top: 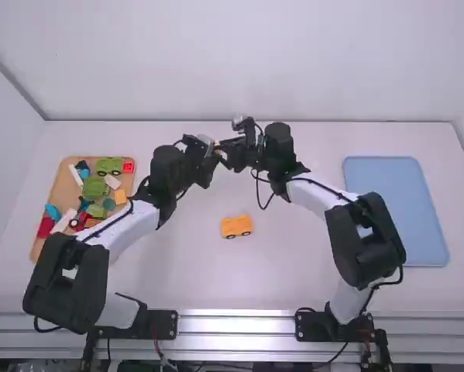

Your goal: Assemble lego blocks to make yellow taxi

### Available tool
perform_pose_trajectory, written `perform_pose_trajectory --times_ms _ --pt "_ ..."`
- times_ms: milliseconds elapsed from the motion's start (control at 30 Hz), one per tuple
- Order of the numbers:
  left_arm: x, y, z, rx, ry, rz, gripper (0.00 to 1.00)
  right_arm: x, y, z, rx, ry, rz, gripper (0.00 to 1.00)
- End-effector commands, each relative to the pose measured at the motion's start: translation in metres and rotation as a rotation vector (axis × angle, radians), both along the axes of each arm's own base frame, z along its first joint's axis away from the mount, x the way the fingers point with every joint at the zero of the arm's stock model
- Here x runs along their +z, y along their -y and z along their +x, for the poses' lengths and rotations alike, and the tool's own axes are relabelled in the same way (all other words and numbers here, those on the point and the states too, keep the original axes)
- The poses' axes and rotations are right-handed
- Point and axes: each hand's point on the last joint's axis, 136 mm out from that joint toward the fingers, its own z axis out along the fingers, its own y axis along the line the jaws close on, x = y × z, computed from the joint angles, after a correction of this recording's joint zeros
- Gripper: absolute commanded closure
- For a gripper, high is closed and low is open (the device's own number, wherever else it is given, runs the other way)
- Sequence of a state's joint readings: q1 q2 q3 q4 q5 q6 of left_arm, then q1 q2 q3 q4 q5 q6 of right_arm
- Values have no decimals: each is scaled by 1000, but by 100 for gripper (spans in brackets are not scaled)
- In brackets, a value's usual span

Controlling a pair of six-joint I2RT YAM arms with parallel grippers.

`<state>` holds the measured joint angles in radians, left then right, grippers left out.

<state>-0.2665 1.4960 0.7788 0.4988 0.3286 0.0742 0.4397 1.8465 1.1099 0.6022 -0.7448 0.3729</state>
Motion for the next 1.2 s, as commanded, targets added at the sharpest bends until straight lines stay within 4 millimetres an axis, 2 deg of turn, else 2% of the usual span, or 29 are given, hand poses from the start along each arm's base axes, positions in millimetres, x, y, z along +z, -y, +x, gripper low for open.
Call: perform_pose_trajectory --times_ms 0,100,133,233,267,333,367,433,500,600,667,800,900,1033,1167 --pt "10 5 4 -9 21 -13 93 -7 -4 -4 21 -9 -6 63" --pt "11 5 4 -8 25 -14 92 -7 -4 -4 21 -11 -5 75" --pt "11 5 4 -8 25 -14 92 -7 -4 -4 21 -11 -5 75" --pt "12 5 5 -8 29 -16 80 -7 -5 -6 25 -12 -5 80" --pt "12 5 5 -8 29 -16 68 -8 -7 -7 27 -12 -5 82" --pt "12 6 4 -9 28 -16 55 -7 -8 -7 26 -7 -5 84" --pt "12 6 4 -9 28 -16 53 -6 -8 -7 26 -4 -3 84" --pt "12 6 4 -9 28 -16 37 -3 -8 -5 23 10 3 85" --pt "11 6 4 -9 24 -15 1 1 -8 -5 23 31 10 86" --pt "6 5 3 -8 3 -8 1 3 1 9 -46 71 -13 86" --pt "0 2 2 5 -19 3 1 3 14 21 -114 81 -44 85" --pt "-12 -4 1 24 -47 55 1 4 49 42 -264 75 -187 85" --pt "-17 -13 3 56 -70 63 1 6 78 49 -365 58 -332 86" --pt "-18 -19 4 67 -75 67 2 -2 111 39 -420 -26 -551 86" --pt "-17 -23 7 88 -66 71 1 -36 134 5 -395 -235 -733 86"
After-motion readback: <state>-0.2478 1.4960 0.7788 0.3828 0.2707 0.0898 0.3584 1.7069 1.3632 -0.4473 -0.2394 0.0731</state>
